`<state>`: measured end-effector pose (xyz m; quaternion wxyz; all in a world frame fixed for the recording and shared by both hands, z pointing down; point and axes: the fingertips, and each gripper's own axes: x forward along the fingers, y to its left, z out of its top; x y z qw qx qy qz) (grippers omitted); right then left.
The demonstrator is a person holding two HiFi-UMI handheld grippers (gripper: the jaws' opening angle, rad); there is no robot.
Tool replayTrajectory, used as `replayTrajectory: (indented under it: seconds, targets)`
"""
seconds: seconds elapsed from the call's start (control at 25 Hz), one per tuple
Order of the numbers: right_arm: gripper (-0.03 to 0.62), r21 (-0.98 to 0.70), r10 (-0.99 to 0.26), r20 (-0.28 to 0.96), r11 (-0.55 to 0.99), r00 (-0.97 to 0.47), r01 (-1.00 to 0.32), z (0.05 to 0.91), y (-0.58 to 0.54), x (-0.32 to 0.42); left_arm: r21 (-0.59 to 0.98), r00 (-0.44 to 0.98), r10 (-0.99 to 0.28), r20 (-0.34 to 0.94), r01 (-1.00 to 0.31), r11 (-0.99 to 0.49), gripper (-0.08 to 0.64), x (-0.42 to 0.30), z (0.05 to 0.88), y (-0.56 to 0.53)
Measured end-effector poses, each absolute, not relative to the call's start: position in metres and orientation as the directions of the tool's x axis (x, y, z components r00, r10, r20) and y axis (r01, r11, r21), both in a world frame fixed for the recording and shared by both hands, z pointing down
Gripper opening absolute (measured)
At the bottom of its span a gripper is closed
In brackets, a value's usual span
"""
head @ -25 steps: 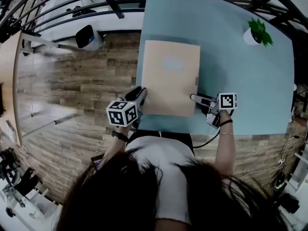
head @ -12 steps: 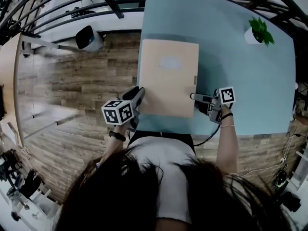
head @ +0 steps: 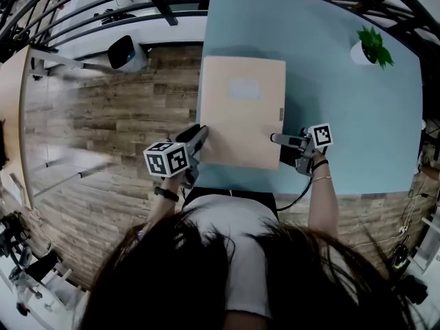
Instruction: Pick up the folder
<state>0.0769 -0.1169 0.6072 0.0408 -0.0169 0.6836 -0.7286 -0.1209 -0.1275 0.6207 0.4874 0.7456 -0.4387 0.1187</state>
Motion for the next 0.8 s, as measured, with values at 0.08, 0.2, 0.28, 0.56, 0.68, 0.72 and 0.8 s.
replayTrajectory:
  seconds: [0.08, 0.2, 0.28, 0.56, 0.68, 0.72, 0.8]
  targets:
    - [0.338, -0.997, -0.03, -0.05, -0.049, -0.998, 0.052, 0.602, -0.112, 0.051, 0.622, 0.592, -0.533, 0.604, -0.769, -0.149, 0.158, -0.113, 0.621, -0.129]
    - [0.342, -0.999, -0.035, -0.027, -0.03, -0.999, 0.028, 0.603, -0.116, 0.042, 0.605, 0.582, -0.538, 0.61, -0.78, -0.159, 0.158, -0.115, 0.62, -0.131]
    - [0.342, -1.0, -0.05, -0.013, -0.019, -0.999, 0.014, 0.603, -0.118, 0.042, 0.612, 0.589, -0.536, 0.605, -0.775, -0.161, 0.158, -0.117, 0.62, -0.131]
    - [0.288, -0.995, -0.067, 0.095, -0.004, -0.993, -0.095, 0.616, -0.116, 0.049, 0.598, 0.577, -0.555, 0.599, -0.783, -0.17, 0.158, -0.116, 0.619, -0.131]
    - [0.284, -0.995, -0.066, 0.097, 0.002, -0.993, -0.098, 0.616, -0.116, 0.047, 0.592, 0.569, -0.567, 0.596, -0.788, -0.169, 0.158, -0.117, 0.618, -0.13]
    - [0.284, -0.996, -0.068, 0.094, 0.0, -0.993, -0.094, 0.614, -0.116, 0.047, 0.589, 0.564, -0.571, 0.596, -0.791, -0.167, 0.158, -0.117, 0.618, -0.13]
    - [0.285, -0.996, -0.073, 0.09, 0.0, -0.993, -0.091, 0.612, -0.118, 0.046, 0.584, 0.557, -0.578, 0.597, -0.795, -0.164, 0.158, -0.117, 0.618, -0.131]
